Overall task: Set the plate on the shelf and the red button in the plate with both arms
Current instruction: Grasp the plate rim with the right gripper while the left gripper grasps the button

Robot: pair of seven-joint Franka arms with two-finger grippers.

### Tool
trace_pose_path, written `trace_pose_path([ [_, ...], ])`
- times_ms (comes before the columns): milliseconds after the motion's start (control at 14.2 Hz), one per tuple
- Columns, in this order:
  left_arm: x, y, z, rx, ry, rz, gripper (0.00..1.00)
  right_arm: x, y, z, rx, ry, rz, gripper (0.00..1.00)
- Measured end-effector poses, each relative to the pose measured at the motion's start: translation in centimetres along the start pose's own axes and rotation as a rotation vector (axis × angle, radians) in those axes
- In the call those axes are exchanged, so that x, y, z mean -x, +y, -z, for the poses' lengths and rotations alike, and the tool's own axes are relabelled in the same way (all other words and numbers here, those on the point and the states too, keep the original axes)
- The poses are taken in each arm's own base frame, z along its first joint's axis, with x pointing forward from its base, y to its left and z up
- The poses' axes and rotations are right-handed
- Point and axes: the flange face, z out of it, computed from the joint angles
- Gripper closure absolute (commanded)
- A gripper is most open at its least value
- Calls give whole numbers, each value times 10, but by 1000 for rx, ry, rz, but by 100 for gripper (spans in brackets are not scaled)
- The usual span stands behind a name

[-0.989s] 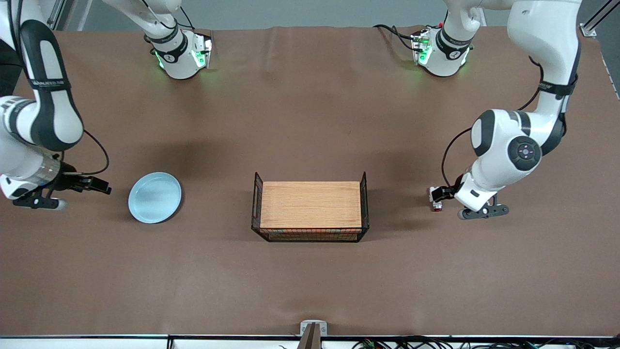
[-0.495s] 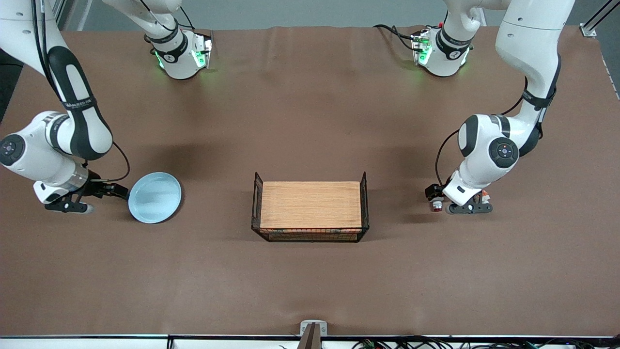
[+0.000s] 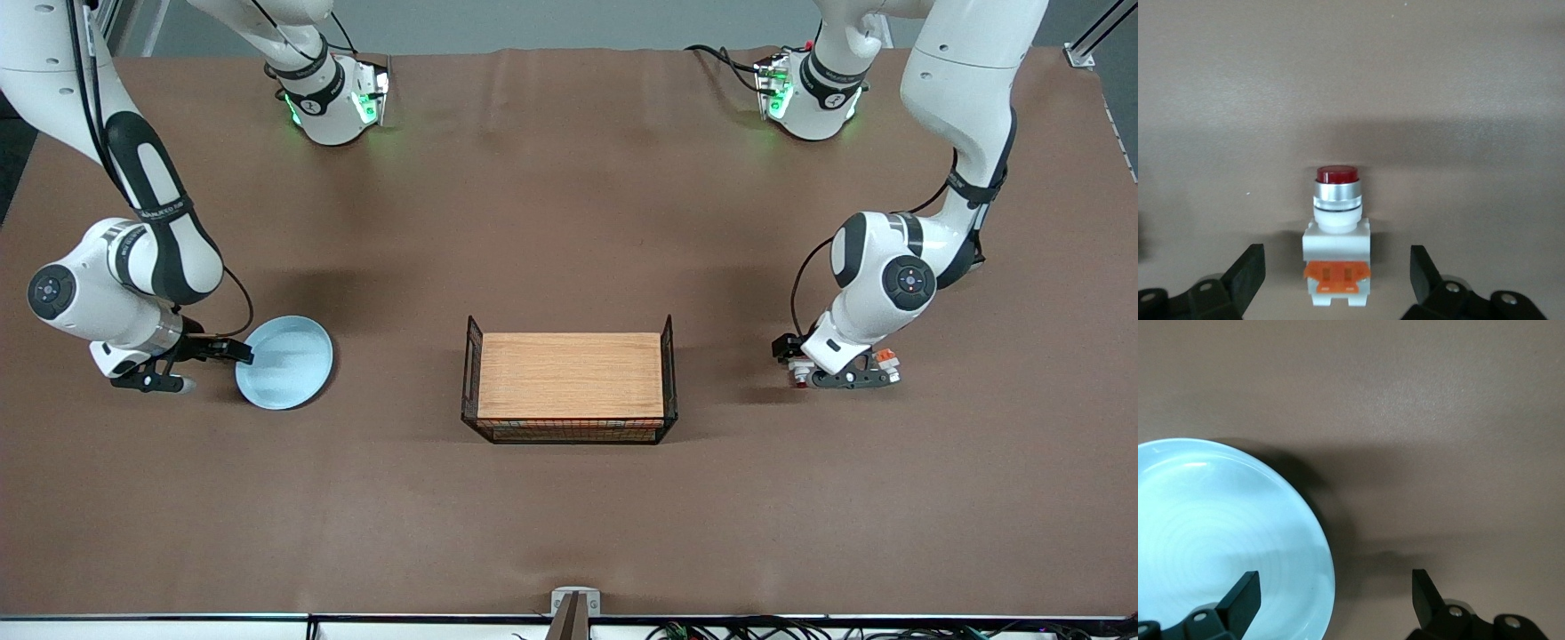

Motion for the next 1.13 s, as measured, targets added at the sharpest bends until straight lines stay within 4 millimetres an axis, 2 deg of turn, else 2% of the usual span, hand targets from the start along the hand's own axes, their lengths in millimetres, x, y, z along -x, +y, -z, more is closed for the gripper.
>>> trace_pose_path([
  [353, 0, 6, -13, 5, 18, -21, 28, 3, 1, -10, 5, 12, -3, 3],
  [495, 0, 4, -14, 4, 17, -40, 38, 6, 1, -15, 7, 16, -4, 10],
  [777, -5, 3, -11, 5, 28, -43, 63, 7, 1, -17, 7, 15, -3, 29],
  [918, -6, 4, -10, 5, 31, -42, 69, 7, -1, -17, 6, 15, -1, 35],
  [1130, -9, 2, -8, 6, 38, -39, 70, 7, -2, -17, 5, 14, 1, 42],
])
